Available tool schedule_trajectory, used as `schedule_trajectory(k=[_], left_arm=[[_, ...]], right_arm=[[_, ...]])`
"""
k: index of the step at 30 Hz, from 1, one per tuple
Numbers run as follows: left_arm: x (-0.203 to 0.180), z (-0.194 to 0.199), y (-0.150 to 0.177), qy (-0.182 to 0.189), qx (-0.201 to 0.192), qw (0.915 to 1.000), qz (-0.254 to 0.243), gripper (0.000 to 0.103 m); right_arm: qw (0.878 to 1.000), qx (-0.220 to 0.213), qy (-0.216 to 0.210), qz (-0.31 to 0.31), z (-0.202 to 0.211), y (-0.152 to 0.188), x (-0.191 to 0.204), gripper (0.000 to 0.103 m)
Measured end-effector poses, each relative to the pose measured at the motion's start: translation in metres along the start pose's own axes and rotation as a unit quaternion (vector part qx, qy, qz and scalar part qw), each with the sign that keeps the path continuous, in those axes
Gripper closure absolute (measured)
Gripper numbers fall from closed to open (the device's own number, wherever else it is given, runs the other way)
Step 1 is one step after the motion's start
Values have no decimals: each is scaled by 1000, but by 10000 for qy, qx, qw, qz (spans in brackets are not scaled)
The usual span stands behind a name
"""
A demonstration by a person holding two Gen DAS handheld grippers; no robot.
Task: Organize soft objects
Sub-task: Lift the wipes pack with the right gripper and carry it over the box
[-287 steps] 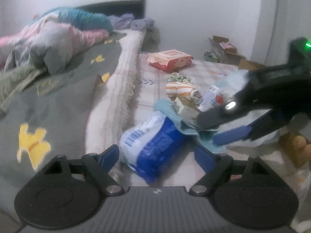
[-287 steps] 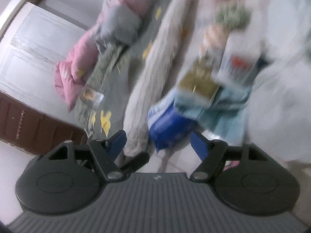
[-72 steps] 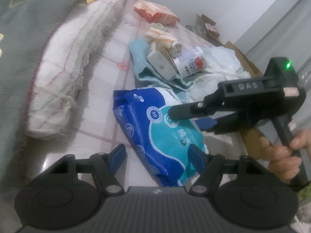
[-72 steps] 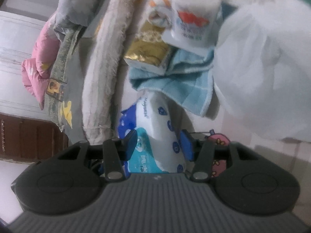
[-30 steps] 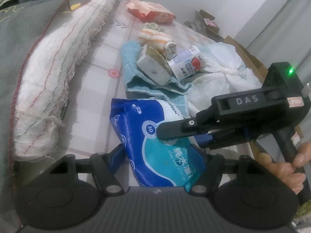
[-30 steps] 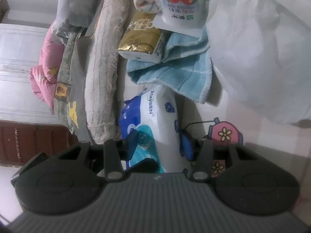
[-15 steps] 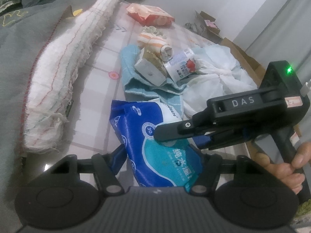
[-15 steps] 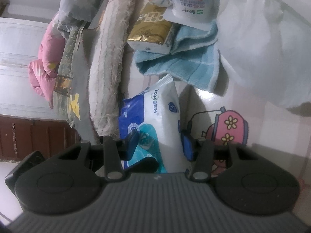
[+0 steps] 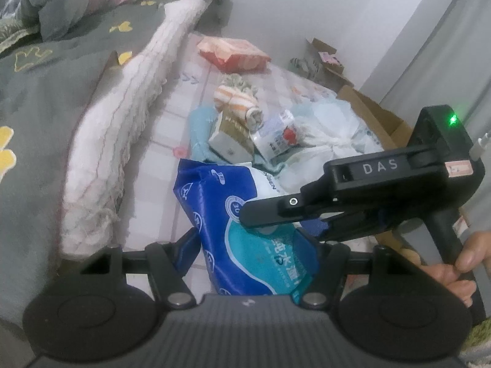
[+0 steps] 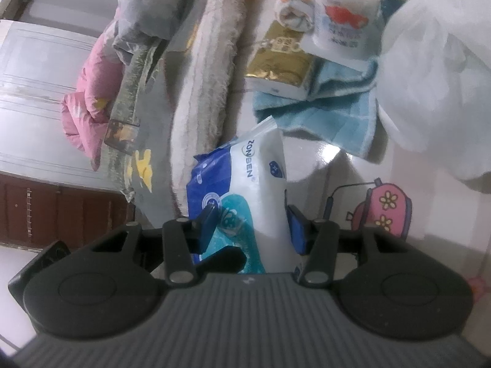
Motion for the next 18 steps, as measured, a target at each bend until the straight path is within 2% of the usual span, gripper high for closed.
schedule_trajectory(k=[9, 13, 18], left_arm=[[-23, 27, -18, -82, -392, 9988, -275, 37], [-47, 38, -32, -32, -606, 9966, -564, 37], [-89, 35, -51, 151, -692, 9929, -958, 37]], right_arm=[[9991, -307, -168, 225, 29, -3, 21, 54], [9973, -605, -244, 347, 58, 1, 31, 54], [9930, -1090, -232, 393, 107, 3, 29, 54]])
Point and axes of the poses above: each gripper's, at about its wrist camera, not at the fingertips, and z roughly against the way its jaws point, x to its left, y to its underside, the point moved 8 cm from there along -z, roughly the way its jaws point, and after that the axes turned 10 degrees about x, right-handed, at the moved point
